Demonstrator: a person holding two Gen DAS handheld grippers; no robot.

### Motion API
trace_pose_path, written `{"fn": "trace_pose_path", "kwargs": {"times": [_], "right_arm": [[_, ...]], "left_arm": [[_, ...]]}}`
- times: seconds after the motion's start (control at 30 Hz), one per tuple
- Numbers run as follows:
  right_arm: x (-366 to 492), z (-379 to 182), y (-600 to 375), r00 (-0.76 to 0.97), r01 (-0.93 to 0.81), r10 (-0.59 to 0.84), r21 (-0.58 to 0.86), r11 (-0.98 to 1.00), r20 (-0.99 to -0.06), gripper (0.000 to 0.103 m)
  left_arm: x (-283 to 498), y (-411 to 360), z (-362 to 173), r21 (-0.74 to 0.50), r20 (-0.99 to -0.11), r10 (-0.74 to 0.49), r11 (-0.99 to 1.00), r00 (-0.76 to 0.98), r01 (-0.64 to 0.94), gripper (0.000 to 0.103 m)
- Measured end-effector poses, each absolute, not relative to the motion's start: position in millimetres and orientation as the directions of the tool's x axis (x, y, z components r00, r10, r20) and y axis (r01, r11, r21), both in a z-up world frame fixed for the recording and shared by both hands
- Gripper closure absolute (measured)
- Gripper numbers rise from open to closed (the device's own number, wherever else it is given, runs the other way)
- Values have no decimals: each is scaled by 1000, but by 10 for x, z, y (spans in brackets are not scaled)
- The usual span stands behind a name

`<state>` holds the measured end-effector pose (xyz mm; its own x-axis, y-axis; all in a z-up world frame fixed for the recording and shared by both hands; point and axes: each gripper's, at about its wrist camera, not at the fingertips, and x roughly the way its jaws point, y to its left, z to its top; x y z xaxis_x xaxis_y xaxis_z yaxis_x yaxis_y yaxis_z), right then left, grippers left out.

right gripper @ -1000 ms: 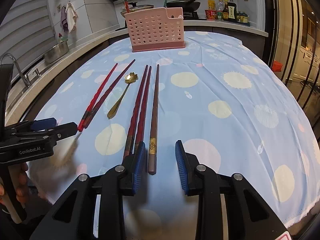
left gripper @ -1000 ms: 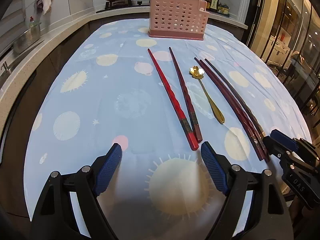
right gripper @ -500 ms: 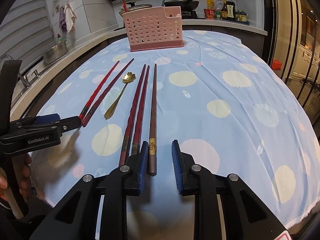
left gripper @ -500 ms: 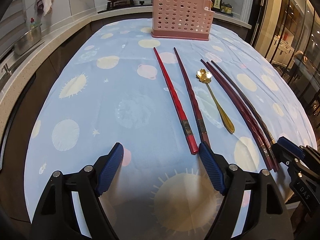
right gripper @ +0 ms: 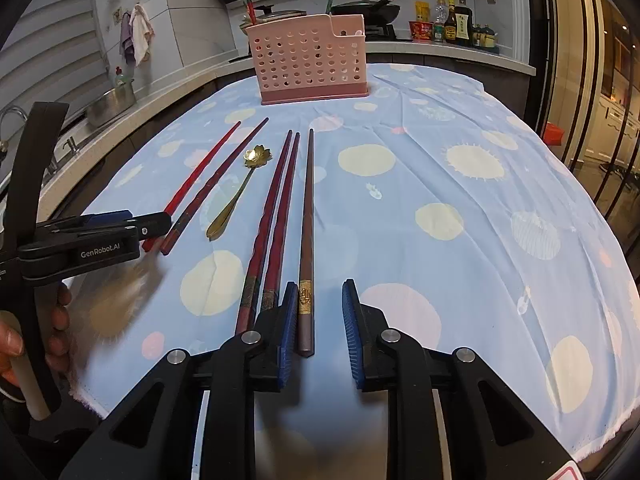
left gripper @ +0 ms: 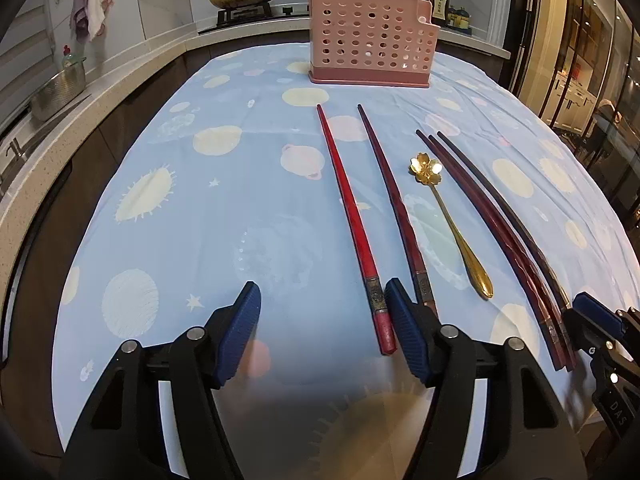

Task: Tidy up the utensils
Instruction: 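Grasp a bright red chopstick with the left tool while the right tool grasps a brown chopstick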

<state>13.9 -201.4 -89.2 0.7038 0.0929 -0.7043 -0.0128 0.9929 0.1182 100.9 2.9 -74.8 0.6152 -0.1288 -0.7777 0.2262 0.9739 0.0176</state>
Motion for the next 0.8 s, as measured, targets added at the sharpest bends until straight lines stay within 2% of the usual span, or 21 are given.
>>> {"fn": "trace_pose_path", "kwargs": {"times": [0.1,0.23,0.27,0.37,0.53,0.8], "right_arm": [[139,-896,-2002,707,-14,85,106,994,-702,84],[139,-899,-2016,709,-13,81,102,995,-701,90],[139,-900,-2025,709,-12,82,104,995,-700,93],[135,-898,-2040,710,-10,84,110,994,-699,95],[115,-881,-2037,710,-12,87,111,994,-699,96],[61,-731,-2102,736,-6,91,129,992,-671,96]], "left_arm": [[1005,56,-741,18,-776,-128,974,618,225,56],[1006,117,-730,10,-774,-134,975,619,223,76],[1006,135,-727,3,-774,-140,975,617,224,84],[1015,180,-719,-20,-777,-158,974,610,227,93],[1006,258,-708,-63,-781,-189,972,595,226,96],[917,336,-665,-78,-783,-192,974,592,212,96]]}}
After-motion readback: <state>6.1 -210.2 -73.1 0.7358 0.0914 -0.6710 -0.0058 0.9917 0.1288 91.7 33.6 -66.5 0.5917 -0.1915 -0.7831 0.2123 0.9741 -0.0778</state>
